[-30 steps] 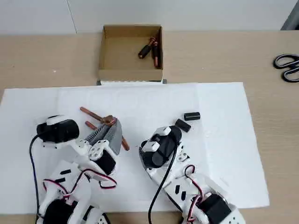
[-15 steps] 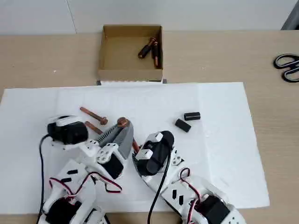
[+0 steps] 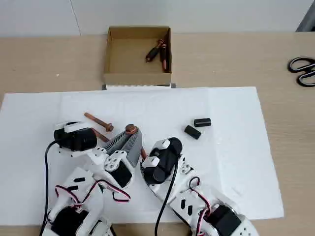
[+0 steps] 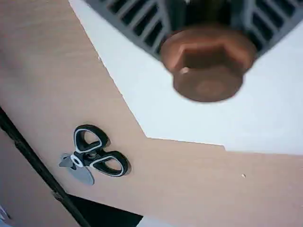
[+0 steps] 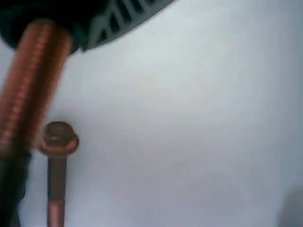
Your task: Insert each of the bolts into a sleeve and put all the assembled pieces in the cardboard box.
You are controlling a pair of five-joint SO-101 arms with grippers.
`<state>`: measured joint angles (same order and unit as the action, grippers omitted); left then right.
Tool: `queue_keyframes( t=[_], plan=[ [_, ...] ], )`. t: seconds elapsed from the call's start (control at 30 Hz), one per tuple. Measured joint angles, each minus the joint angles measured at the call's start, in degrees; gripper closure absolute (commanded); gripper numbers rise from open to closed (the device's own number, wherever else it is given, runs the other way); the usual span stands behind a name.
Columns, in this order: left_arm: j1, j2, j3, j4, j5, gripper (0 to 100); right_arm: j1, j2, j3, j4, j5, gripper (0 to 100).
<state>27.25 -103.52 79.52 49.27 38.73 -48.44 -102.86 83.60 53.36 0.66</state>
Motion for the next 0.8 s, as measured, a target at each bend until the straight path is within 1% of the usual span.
queue_keyframes(
  t=[0.17,0.37,0.6,0.8],
  plan=[
    [0.44,0.09,1.85,0.18,0.09,100,-0.09,0.09,0.00,0.00,-0.18,99.5],
    [3.96,-0.09,1.67,5.54,-0.26,100,0.09,0.09,0.09,0.00,-0.18,99.5],
    [5.36,-0.18,1.41,9.23,-5.71,100,0.18,0.09,0.44,0.00,-0.26,99.5],
    [5.89,-0.09,0.88,14.24,-8.44,100,-0.09,0.09,0.44,-0.09,-0.26,99.5]
  ],
)
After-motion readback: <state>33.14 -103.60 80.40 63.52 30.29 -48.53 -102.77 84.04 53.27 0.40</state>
